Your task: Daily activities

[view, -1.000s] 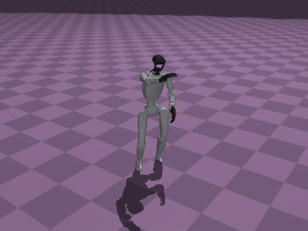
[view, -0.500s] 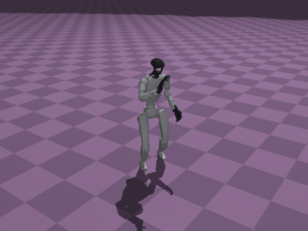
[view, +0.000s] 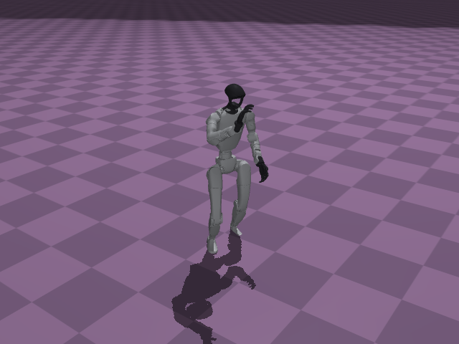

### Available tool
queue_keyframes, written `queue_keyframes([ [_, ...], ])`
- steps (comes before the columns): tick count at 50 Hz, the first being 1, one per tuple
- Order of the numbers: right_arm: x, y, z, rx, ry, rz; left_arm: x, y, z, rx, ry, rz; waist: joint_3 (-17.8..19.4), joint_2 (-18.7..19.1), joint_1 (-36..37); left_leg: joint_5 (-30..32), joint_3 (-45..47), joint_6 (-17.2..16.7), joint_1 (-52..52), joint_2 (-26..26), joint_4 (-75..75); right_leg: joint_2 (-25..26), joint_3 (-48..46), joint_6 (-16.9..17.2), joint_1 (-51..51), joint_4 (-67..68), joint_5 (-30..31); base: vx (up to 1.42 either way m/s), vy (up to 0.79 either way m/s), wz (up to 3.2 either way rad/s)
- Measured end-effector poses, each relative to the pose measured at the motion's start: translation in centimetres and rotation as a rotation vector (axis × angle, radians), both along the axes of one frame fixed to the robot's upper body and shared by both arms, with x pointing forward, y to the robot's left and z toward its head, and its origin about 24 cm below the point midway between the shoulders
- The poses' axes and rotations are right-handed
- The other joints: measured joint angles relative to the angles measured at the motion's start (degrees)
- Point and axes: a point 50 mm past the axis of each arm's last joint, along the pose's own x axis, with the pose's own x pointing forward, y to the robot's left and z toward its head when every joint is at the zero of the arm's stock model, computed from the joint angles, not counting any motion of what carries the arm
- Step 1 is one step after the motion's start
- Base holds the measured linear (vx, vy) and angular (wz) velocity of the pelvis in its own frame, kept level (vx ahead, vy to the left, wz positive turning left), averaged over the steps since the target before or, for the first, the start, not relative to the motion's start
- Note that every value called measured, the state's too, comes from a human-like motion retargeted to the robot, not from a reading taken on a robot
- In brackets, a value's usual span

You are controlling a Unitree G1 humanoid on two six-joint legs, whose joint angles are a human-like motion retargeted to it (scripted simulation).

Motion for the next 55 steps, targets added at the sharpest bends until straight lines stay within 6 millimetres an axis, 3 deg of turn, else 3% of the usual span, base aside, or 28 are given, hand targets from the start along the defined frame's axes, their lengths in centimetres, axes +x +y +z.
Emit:
queue_keyframes([
  [5,0.8,0.1,-6.4,-0.038,0.276,0.152,0.8,0.4,1.8,-0.002,-0.079,0.009,0.5,-0.3,-2.6,-0.2,0.1,0.4,2.7,0.3,-2.6,2.7,-1.5,-1.6,1.3,-3.7,-2.3,0.19,-0.03,-0.11],
  [11,1.6,1.0,-15.6,-0.106,0.712,0.3,1.8,0.0,6.2,-0.063,-0.263,-0.01,0.9,2.4,-3.6,-1.0,1.6,-0.8,0.8,3.1,6.9,6.7,-4.3,-5.1,6.1,-10.0,-5.7,0.23,-0.07,-0.12],
  [13,1.5,1.2,-18.4,-0.132,0.844,0.329,1.9,-0.1,8.0,-0.062,-0.339,-0.031,0.9,4.7,-3.0,2.3,1.0,-3.2,-1.8,5.3,15.4,9.9,-5.6,-5.9,8.2,-12.9,-5.2,0.18,-0.06,-0.32],
  [15,1.3,1.4,-20.6,-0.156,0.946,0.348,1.7,-0.2,9.7,-0.054,-0.413,-0.062,1.1,7.6,-1.9,11.3,0.2,-7.8,-4.8,7.6,26.0,14.0,-6.9,-6.7,10.2,-15.7,-4.5,0.16,-0.05,-0.4],
  [18,1.1,1.5,-22.5,-0.159,1.028,0.352,1.3,-0.3,11.8,-0.033,-0.51,-0.114,1.7,9.6,0.0,13.1,0.5,-7.2,-10.8,10.0,37.7,16.7,-7.0,-6.7,12.6,-17.9,-4.6,0.18,-0.03,-0.38],
  [21,1.3,1.6,-23.2,-0.131,1.068,0.357,1.0,-0.4,13.2,-0.018,-0.577,-0.15,2.1,10.3,2.3,9.7,1.0,-4.3,-17.2,11.0,42.2,18.1,-6.0,-6.2,14.7,-19.8,-4.8,0.21,-0.02,-0.47],
  [25,1.9,1.8,-23.2,-0.078,1.108,0.399,1.1,-0.3,14.5,0.008,-0.634,-0.165,2.8,9.3,4.8,5.5,2.0,-1.3,-24.4,9.4,35.8,17.9,-3.5,-5.2,16.9,-21.4,-5.1,0.25,-0.01,-0.46],
  [28,2.1,2.0,-23.3,-0.042,1.135,0.446,1.4,-0.3,14.9,0.029,-0.66,-0.157,3.3,7.6,5.3,7.3,2.2,-1.4,-27.6,6.5,25.4,16.4,-1.2,-4.4,17.9,-21.2,-5.6,0.27,0.01,-0.3],
  [33,2.0,1.5,-24.1,0.017,1.176,0.481,1.8,0.3,14.8,0.094,-0.668,-0.129,3.4,4.5,4.1,14.9,1.6,-3.7,-28.7,1.9,10.1,13.4,2.7,-3.3,19.4,-19.9,-7.3,0.27,0.05,-0.21],
  [38,1.5,-0.8,-26.6,0.091,1.243,0.404,1.9,1.9,13.3,0.223,-0.616,-0.087,3.1,3.0,2.4,18.8,2.8,-4.7,-26.6,1.1,8.4,12.9,6.5,-2.6,21.7,-18.7,-9.5,0.26,0.11,-0.3],
  [47,-1.5,-5.9,-33.3,0.204,1.437,0.171,0.7,5.4,9.0,0.479,-0.438,-0.042,1.7,0.7,-1.1,14.3,7.2,-2.2,-20.3,-0.2,7.9,10.6,11.1,-0.2,25.4,-16.1,-9.4,0.2,0.11,-0.26],
  [50,-2.5,-6.7,-34.9,0.226,1.487,0.127,0.3,6.2,7.7,0.534,-0.384,-0.049,1.2,-0.4,-2.1,13.9,8.2,-1.8,-18.2,-1.2,6.4,9.3,11.8,0.7,25.9,-14.8,-8.4,0.11,0.07,-0.09],
  [55,-2.9,-7.1,-35.9,0.255,1.512,0.095,0.4,7.0,6.7,0.58,-0.336,-0.038,0.4,-1.8,-3.1,15.1,8.9,-1.7,-14.9,-2.6,1.3,8.1,12.6,1.6,26.5,-14.9,-6.7,0.06,0.03,0.01],
])
